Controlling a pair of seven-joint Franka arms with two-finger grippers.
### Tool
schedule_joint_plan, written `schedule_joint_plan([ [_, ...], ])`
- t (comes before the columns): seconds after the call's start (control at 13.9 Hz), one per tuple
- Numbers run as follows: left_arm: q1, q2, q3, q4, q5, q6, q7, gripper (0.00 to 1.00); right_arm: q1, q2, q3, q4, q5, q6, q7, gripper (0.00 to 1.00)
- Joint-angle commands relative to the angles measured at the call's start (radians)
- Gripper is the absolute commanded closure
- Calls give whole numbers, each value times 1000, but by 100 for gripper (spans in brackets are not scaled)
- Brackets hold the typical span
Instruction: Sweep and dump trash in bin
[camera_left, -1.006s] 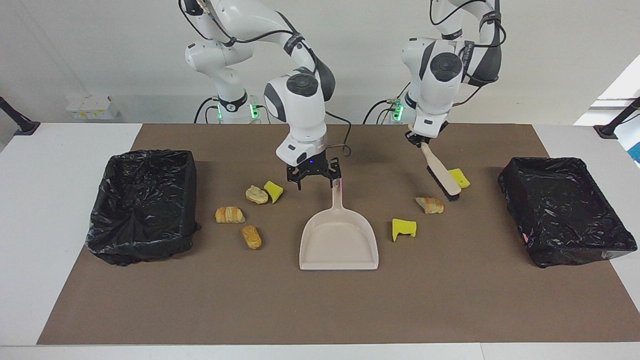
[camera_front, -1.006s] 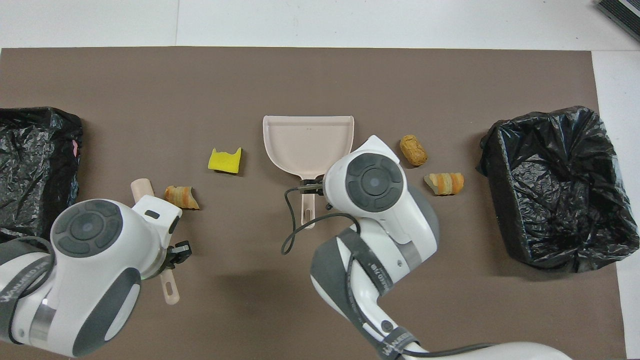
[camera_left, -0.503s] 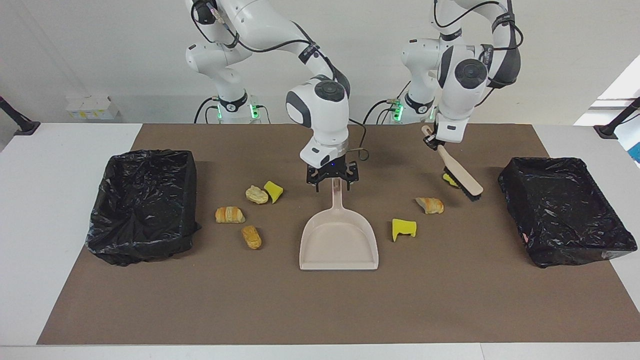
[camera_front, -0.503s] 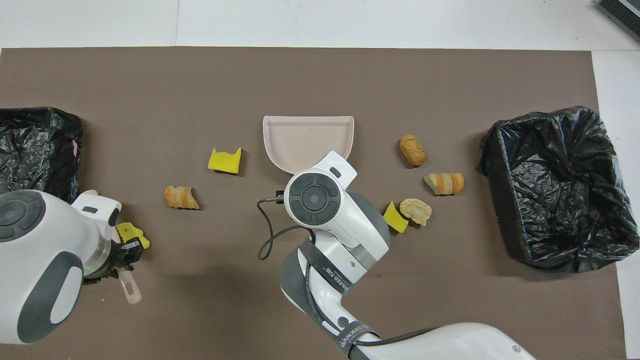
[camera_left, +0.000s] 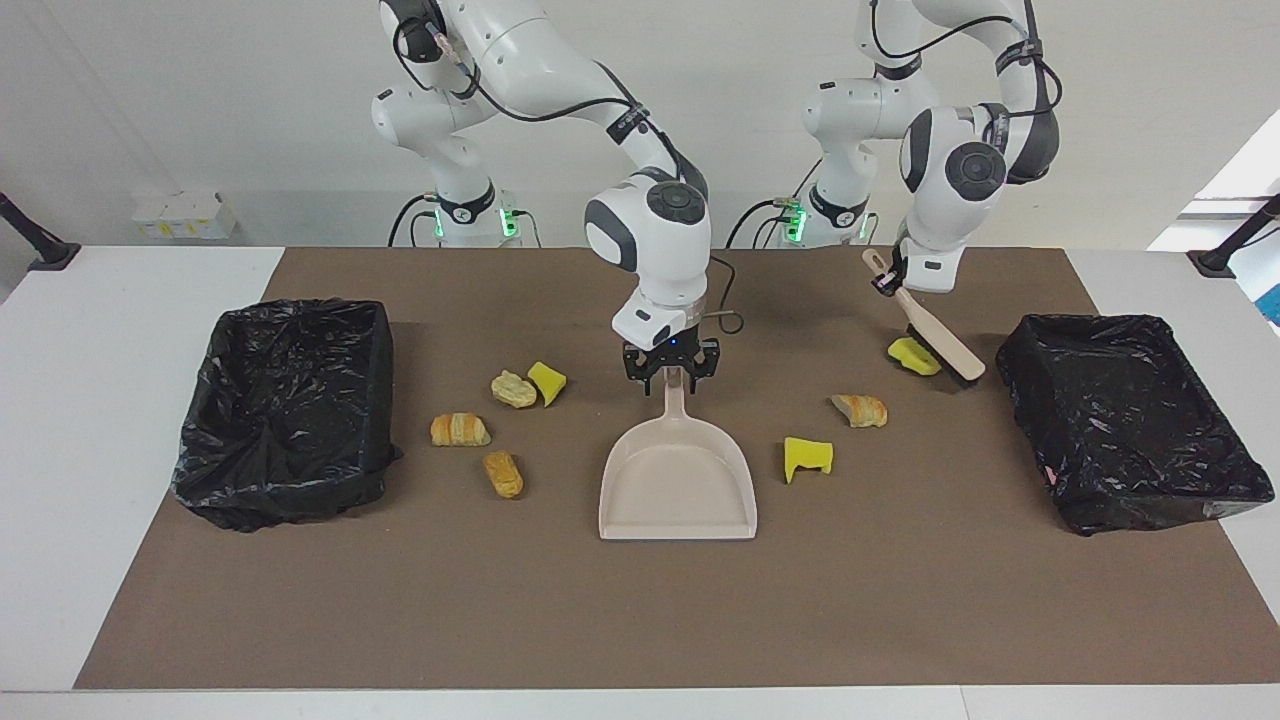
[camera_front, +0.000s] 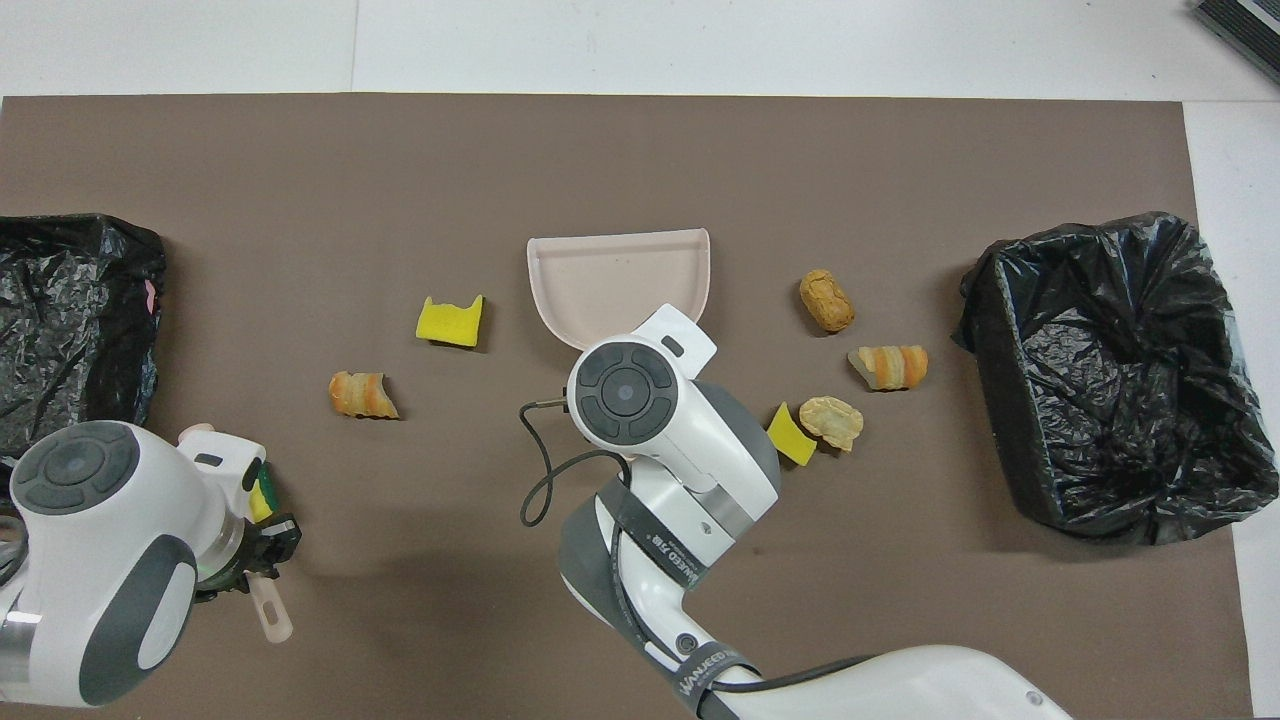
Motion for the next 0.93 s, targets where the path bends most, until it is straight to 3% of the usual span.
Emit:
schedule_joint_plan([
  [0.0, 1, 7, -10, 2, 1, 95, 13, 100, -20, -31, 4, -2, -8, -66, -94, 100],
  [0.22, -42, 130, -12, 86, -4, 131, 10, 100, -72, -90, 6, -2, 5, -138, -250, 100],
  [0.43, -51, 210, -15, 186, -17, 149, 54, 100, -146, -139, 6, -2, 8, -228, -596, 100],
  [0.65, -50, 261, -16, 263, -62, 148, 186, 100, -194, -153, 4, -2, 11, -267, -897, 100],
  [0.86, -42, 264, -15, 266, -106, 140, 360, 100, -230, -143, 4, -4, 11, -226, -1181, 100],
])
